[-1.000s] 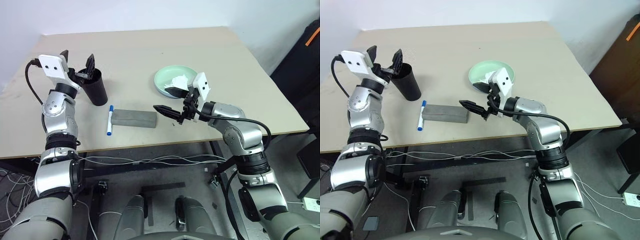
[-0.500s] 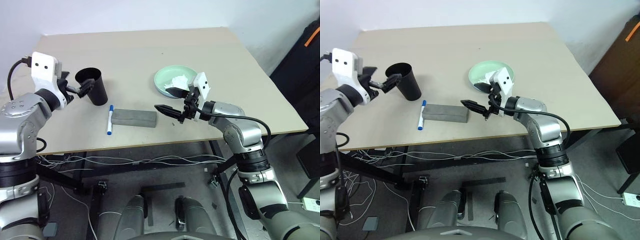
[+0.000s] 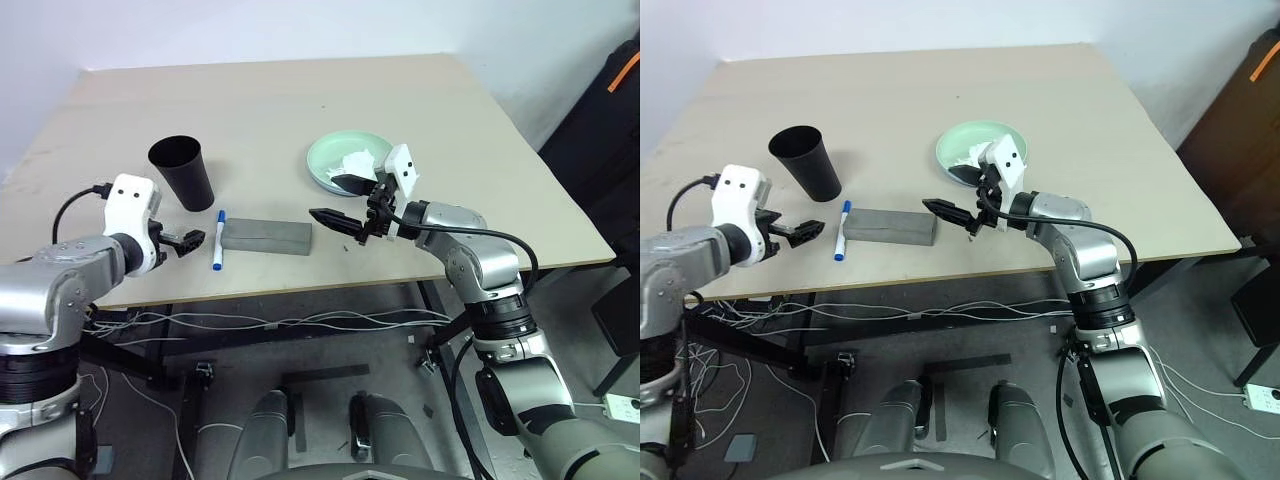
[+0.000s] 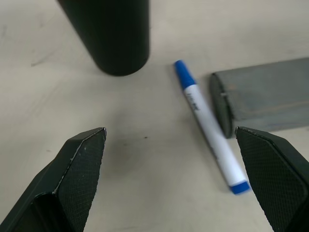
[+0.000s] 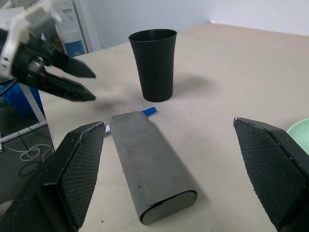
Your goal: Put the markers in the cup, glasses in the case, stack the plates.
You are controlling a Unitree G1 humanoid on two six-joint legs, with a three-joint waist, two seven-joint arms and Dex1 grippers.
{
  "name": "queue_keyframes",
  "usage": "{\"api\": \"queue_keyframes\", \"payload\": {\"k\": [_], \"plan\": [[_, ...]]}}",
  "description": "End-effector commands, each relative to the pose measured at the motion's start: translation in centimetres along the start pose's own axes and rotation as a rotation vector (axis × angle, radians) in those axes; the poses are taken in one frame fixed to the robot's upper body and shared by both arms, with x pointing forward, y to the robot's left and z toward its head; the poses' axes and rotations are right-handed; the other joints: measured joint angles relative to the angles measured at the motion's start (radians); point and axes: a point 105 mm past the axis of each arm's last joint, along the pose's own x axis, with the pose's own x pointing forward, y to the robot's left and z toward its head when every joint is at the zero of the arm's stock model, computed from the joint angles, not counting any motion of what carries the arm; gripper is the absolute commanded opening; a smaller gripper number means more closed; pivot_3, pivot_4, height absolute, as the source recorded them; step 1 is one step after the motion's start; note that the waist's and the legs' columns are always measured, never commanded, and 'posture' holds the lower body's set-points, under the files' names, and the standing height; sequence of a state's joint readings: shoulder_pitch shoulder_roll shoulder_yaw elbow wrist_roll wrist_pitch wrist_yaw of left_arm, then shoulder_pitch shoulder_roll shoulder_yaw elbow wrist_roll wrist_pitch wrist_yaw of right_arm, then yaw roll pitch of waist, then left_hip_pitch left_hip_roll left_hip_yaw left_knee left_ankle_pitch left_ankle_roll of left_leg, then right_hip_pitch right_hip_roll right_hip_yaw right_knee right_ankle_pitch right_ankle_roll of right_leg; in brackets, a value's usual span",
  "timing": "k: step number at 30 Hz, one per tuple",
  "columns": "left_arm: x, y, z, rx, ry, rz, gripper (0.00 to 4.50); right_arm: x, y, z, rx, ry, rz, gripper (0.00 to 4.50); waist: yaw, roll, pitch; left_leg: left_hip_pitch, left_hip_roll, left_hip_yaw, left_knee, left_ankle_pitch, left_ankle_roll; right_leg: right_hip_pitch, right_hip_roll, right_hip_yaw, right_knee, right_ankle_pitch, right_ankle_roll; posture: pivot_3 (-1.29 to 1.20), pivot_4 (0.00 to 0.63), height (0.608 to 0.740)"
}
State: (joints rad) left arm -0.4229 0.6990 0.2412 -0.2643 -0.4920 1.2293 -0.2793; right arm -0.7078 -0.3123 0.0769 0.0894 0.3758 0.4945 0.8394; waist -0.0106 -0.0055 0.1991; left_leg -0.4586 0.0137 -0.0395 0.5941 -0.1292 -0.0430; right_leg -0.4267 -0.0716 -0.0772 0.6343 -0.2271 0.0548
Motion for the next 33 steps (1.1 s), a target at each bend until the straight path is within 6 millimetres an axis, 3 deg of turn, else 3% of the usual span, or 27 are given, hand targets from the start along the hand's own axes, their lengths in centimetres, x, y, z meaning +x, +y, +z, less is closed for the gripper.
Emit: {"api": "queue_keyframes", "payload": {"k": [1, 10, 18, 23, 33], "plan": [[1.0, -0.3, 0.3, -0.01, -0.03, 0.015, 4.47, -0.1, 0.3, 1.2, -0.042, -0.032, 0.002, 4.5, 0.0, 0.0, 0.0, 0.0, 0.0, 0.0, 0.0, 0.0, 0.0, 0.0, 0.0, 0.0, 0.0, 0.0, 0.0, 0.0, 0.15, 0.74], [3.2, -2.1, -0.8, -0.032, -0.001, 0.016, 4.47, -0.8, 0.2, 0.8, -0.049, -0.018, -0.03, 4.5, 0.007, 0.0, 0.0, 0.0, 0.0, 0.003, 0.0, 0.0, 0.0, 0.0, 0.0, 0.002, 0.0, 0.001, 0.001, 0.0, 0.15, 0.74], [3.8, -4.4, 0.8, -0.018, -0.06, -0.067, 4.47, -1.2, 0.2, 0.7, -0.06, -0.011, -0.051, 4.5, 0.022, 0.0, 0.0, -0.001, 0.002, 0.004, 0.002, 0.0, 0.0, 0.0, 0.0, 0.002, -0.001, 0.002, 0.0, 0.0, 0.15, 0.74], [3.9, -4.6, 1.0, -0.031, -0.06, -0.07, 4.47, -1.3, 0.2, 0.6, -0.061, -0.008, -0.054, 4.5, 0.022, 0.0, 0.0, -0.001, 0.002, 0.005, 0.001, 0.0, 0.0, -0.001, 0.0, 0.002, -0.002, 0.002, 0.0, 0.0, 0.15, 0.74], [4.4, -3.6, -0.8, -0.047, 0.044, 0.026, 4.47, -1.2, 0.0, 0.5, -0.066, 0.003, -0.057, 4.5, 0.021, 0.0, 0.0, -0.001, 0.002, 0.006, 0.001, 0.0, 0.0, -0.001, 0.001, 0.003, -0.002, 0.003, 0.001, 0.0, 0.15, 0.74]]}}
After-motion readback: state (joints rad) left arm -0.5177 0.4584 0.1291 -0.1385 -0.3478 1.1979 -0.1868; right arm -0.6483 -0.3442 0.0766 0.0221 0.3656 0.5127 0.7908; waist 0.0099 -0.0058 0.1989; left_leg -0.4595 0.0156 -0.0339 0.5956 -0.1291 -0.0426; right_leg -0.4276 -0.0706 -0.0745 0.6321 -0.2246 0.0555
